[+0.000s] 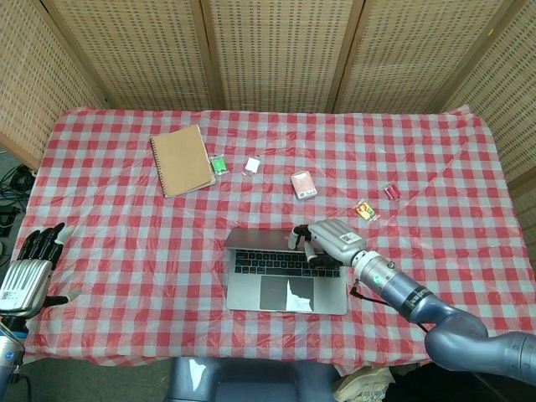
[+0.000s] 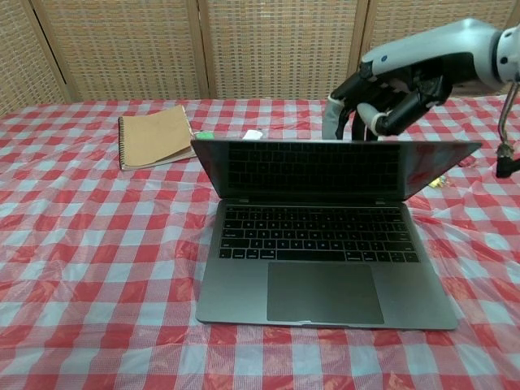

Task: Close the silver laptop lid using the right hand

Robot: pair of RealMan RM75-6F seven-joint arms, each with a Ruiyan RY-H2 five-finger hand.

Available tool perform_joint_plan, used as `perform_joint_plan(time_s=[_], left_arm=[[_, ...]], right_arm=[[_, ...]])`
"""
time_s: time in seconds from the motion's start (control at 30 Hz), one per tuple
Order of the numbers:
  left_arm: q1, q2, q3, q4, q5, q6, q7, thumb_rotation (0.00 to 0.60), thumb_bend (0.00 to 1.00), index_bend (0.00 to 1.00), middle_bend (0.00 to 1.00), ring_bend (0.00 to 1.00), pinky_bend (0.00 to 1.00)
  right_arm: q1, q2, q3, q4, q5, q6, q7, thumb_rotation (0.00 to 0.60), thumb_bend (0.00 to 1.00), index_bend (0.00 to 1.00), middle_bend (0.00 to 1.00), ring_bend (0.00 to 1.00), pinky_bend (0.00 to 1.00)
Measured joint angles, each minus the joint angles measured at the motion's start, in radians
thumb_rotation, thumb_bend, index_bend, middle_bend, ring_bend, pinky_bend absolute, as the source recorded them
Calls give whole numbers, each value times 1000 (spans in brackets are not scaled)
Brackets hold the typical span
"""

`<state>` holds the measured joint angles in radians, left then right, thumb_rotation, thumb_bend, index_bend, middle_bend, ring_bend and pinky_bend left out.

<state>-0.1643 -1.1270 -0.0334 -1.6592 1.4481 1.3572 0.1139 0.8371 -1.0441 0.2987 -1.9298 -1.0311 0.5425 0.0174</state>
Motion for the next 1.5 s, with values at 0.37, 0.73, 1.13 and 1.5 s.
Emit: perform_joint_plan(time_s=[0.37, 0.73, 1.13, 1.5], left_arm=[[-1, 2, 0, 3, -2, 1, -7, 600, 0, 0, 0, 0, 0], [-5, -3, -1, 8, -13, -7, -3, 600, 0, 0, 0, 0, 0], [-6, -8, 3, 8, -15, -8, 7, 600, 0, 0, 0, 0, 0], [1, 8, 5, -3, 0, 11, -22, 600, 0, 0, 0, 0, 0]], right_arm=[[-34, -101, -165, 45, -282, 72, -140, 600, 1000, 411, 454, 406, 386], [-64, -192, -262, 193, -451, 144, -168, 600, 1000, 411, 453, 406, 386], [-75, -235, -343, 313, -600, 219, -163, 600, 1000, 411, 450, 406, 387], [-119, -156, -297, 300, -676, 481, -150, 600, 621, 204, 296, 270, 201]])
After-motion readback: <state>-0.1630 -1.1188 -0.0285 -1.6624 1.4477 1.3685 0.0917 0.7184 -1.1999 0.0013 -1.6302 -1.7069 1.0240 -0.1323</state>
